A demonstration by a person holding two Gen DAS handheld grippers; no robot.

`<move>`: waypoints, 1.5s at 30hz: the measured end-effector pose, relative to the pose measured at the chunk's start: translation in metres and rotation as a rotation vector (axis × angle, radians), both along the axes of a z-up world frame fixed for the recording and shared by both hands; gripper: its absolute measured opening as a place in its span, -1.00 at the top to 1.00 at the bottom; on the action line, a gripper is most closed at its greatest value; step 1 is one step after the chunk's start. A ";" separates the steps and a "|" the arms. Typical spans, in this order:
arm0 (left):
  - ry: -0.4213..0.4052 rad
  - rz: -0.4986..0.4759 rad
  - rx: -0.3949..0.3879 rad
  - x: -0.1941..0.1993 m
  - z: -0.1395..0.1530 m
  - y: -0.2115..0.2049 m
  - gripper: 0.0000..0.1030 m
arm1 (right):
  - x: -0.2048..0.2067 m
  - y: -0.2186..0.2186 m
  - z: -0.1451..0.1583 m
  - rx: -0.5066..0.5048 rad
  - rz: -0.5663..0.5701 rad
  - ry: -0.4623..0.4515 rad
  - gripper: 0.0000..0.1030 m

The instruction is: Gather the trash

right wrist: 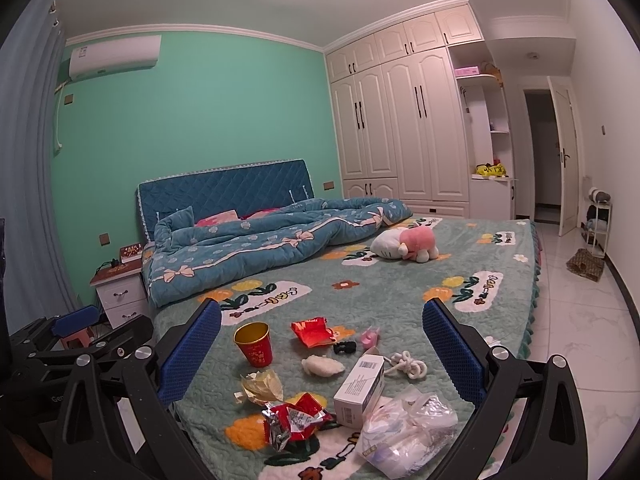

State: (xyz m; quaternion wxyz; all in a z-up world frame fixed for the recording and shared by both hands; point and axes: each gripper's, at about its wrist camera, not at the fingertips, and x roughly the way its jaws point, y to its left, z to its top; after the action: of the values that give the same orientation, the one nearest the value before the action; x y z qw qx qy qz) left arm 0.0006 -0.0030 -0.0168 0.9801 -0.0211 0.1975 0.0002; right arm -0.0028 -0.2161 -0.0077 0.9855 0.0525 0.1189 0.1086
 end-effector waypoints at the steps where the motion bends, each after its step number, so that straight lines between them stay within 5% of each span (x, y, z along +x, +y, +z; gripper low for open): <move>1: 0.002 0.000 0.000 0.000 -0.001 0.001 -0.89 | 0.000 0.001 0.000 0.000 0.000 0.001 -0.91; 30: 0.021 -0.015 0.032 0.007 0.010 0.001 -0.89 | 0.001 -0.012 0.018 -0.026 -0.024 -0.040 -0.91; 45: 0.218 -0.135 0.058 0.043 -0.009 -0.025 -0.89 | 0.020 -0.034 -0.012 -0.031 -0.018 0.158 -0.91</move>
State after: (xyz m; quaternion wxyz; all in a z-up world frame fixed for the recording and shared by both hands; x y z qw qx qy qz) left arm 0.0433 -0.0284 -0.0259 0.9508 0.0208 0.3036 -0.0578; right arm 0.0177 -0.2498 -0.0202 0.9747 0.0468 0.1976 0.0932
